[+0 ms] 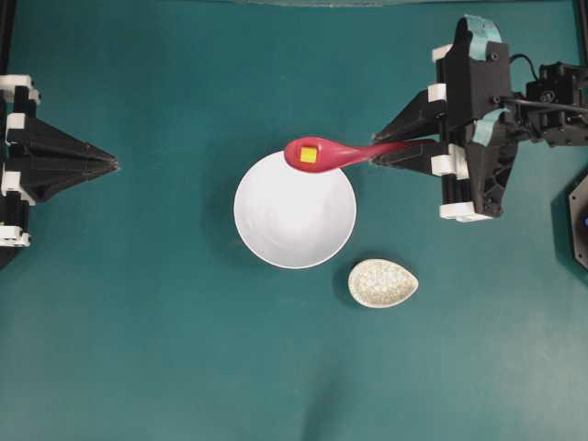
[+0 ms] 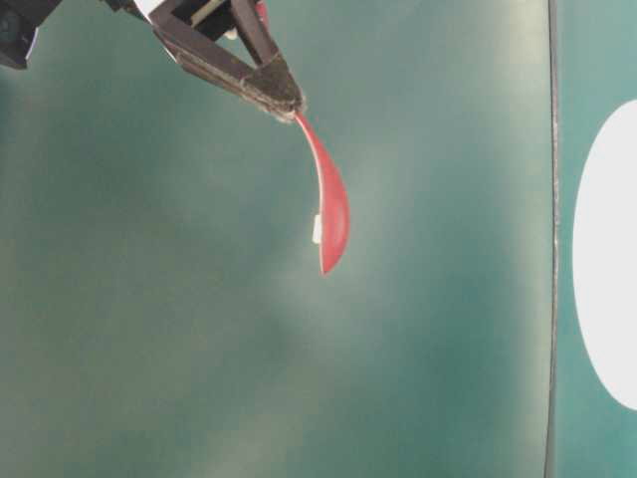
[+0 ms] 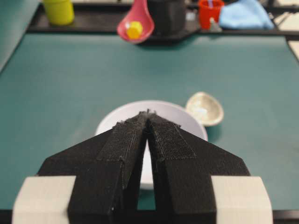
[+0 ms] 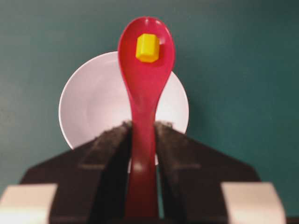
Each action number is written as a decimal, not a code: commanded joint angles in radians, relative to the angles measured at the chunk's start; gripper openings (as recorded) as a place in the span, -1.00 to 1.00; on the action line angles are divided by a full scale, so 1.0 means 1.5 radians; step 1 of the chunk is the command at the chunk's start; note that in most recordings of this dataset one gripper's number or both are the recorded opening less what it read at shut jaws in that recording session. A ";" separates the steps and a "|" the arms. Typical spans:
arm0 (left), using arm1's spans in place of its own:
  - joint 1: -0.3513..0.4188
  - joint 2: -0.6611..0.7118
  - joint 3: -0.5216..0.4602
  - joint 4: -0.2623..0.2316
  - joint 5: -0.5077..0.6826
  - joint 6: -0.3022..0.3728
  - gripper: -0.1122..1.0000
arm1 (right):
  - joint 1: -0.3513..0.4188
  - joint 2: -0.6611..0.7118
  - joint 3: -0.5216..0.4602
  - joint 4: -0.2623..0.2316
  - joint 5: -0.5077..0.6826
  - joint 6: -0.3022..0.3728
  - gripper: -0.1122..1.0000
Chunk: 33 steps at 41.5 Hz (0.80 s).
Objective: Scoop the yellow hexagonal prism block from the bowl with a spoon using the right arm.
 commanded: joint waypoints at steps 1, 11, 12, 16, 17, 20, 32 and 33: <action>0.001 0.007 -0.014 0.002 -0.004 0.001 -0.69 | -0.001 -0.006 -0.007 0.001 -0.007 0.000 -0.36; 0.001 0.031 -0.006 0.002 -0.006 -0.009 -0.69 | -0.001 -0.005 -0.003 0.001 -0.007 0.000 -0.36; 0.001 0.031 -0.008 0.002 -0.008 -0.008 -0.69 | -0.001 -0.004 -0.003 0.002 -0.007 0.000 -0.36; 0.001 0.026 -0.013 0.002 -0.010 -0.001 -0.69 | -0.001 -0.005 -0.003 0.001 -0.011 0.000 -0.36; 0.001 0.022 -0.015 0.002 -0.011 0.000 -0.69 | -0.001 -0.005 -0.003 0.001 -0.011 0.000 -0.36; 0.001 0.014 -0.018 0.002 -0.016 0.001 -0.69 | -0.001 -0.004 -0.003 0.002 -0.014 0.000 -0.36; 0.001 0.005 -0.017 0.001 -0.014 0.001 -0.69 | -0.001 -0.004 -0.002 0.002 -0.018 0.000 -0.36; 0.001 0.005 -0.018 0.002 -0.014 0.001 -0.69 | -0.001 -0.004 -0.002 0.001 -0.019 0.000 -0.36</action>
